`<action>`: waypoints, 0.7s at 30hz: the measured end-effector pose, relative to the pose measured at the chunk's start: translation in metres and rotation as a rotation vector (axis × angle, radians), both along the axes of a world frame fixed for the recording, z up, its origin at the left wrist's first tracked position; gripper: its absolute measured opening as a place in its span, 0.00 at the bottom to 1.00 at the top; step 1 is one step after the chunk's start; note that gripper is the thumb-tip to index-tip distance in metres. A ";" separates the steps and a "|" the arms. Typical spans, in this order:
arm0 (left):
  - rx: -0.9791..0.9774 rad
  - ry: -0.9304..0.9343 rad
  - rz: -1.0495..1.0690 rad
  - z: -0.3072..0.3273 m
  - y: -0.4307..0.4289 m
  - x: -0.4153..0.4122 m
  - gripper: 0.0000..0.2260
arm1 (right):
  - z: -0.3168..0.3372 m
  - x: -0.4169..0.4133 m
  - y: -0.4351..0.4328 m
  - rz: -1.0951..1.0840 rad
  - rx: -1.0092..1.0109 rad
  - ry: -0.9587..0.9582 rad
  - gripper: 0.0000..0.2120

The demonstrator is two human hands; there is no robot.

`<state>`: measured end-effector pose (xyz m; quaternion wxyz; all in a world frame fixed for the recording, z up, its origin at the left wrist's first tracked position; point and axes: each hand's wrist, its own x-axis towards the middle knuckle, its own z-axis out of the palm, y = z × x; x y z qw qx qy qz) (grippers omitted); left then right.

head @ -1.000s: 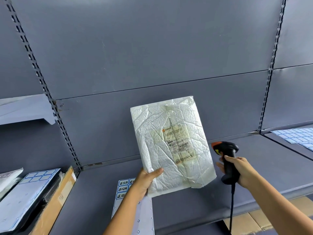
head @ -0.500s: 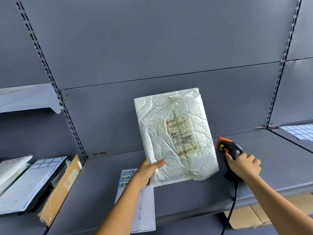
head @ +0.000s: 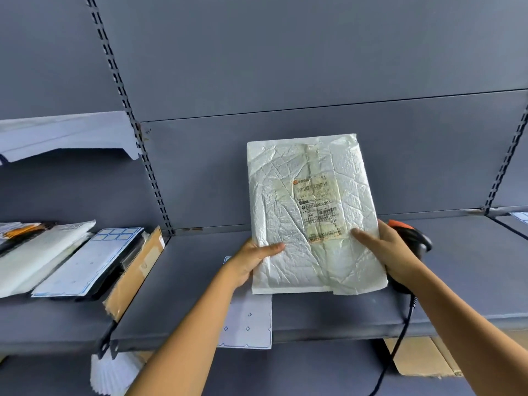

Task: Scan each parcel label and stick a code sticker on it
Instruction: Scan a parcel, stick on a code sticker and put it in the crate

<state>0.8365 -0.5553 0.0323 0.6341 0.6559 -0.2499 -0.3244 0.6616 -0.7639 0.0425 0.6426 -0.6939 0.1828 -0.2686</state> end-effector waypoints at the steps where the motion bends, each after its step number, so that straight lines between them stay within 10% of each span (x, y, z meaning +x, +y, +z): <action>1: 0.013 -0.007 0.020 -0.001 0.003 0.000 0.07 | -0.002 0.001 0.002 0.013 0.023 -0.007 0.12; 5: 0.082 -0.047 0.134 -0.004 0.016 0.005 0.25 | -0.009 0.008 0.005 0.040 0.191 -0.045 0.14; 11: 0.138 -0.166 0.238 -0.008 0.039 0.019 0.07 | -0.021 -0.001 -0.007 0.057 0.270 0.018 0.38; 16: 0.303 -0.470 0.308 -0.032 0.054 0.026 0.07 | -0.022 -0.008 -0.011 0.013 0.236 0.215 0.08; 21: 0.565 -0.820 0.295 -0.054 0.068 0.032 0.16 | -0.023 -0.001 -0.015 -0.149 -0.173 0.580 0.09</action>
